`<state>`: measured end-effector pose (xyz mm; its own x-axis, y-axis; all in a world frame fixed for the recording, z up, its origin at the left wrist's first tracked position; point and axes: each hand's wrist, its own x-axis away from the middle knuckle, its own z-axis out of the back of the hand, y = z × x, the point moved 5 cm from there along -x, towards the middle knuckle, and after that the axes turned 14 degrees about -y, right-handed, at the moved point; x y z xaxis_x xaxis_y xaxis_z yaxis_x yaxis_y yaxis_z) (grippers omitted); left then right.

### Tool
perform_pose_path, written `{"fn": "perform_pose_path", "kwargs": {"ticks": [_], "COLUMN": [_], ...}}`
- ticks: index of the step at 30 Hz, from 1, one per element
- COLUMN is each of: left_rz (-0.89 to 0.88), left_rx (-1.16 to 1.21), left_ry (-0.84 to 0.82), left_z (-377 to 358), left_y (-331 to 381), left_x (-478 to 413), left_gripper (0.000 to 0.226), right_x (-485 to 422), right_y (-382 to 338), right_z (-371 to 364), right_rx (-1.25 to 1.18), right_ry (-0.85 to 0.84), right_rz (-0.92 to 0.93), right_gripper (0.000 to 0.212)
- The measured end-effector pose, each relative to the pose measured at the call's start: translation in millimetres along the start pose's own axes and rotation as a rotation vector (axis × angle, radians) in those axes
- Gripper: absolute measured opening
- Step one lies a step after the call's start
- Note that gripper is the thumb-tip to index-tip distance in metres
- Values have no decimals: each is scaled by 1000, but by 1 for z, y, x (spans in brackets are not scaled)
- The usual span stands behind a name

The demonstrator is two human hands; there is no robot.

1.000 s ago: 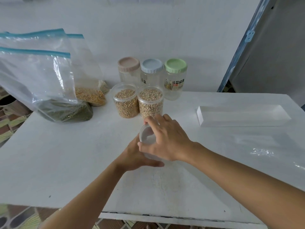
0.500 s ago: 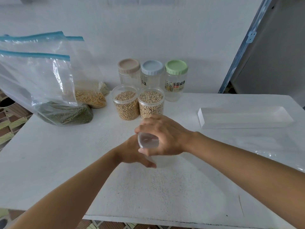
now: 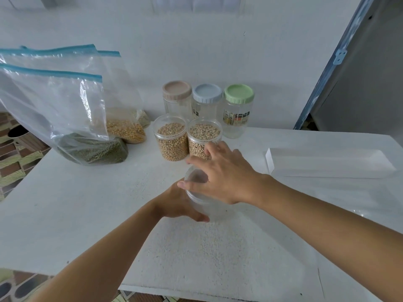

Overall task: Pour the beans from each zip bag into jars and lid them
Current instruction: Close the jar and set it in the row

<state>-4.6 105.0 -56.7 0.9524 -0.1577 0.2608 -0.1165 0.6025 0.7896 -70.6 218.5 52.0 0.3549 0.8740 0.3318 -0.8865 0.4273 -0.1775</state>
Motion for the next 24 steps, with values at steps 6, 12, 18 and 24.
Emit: {"fn": "perform_pose_path", "kwargs": {"ticks": [6, 12, 18, 24], "left_rz": [34, 17, 12, -36], "left_rx": [-3, 31, 23, 109], "left_ry": [-32, -14, -22, -14], "left_z": [-1, -1, 0, -1], "left_y": [-1, 4, 2, -2], "left_x": [1, 3, 2, 1], "left_gripper": [80, 83, 77, 95], "right_x": [1, 4, 2, 5], "right_y": [-22, -9, -21, -5], "right_z": [9, 6, 5, 40], "right_rx": [-79, -38, 38, -465], "right_ry": [-123, -76, -43, -52], "right_rz": [246, -92, 79, 295], "right_gripper": [49, 74, 62, 48]}}
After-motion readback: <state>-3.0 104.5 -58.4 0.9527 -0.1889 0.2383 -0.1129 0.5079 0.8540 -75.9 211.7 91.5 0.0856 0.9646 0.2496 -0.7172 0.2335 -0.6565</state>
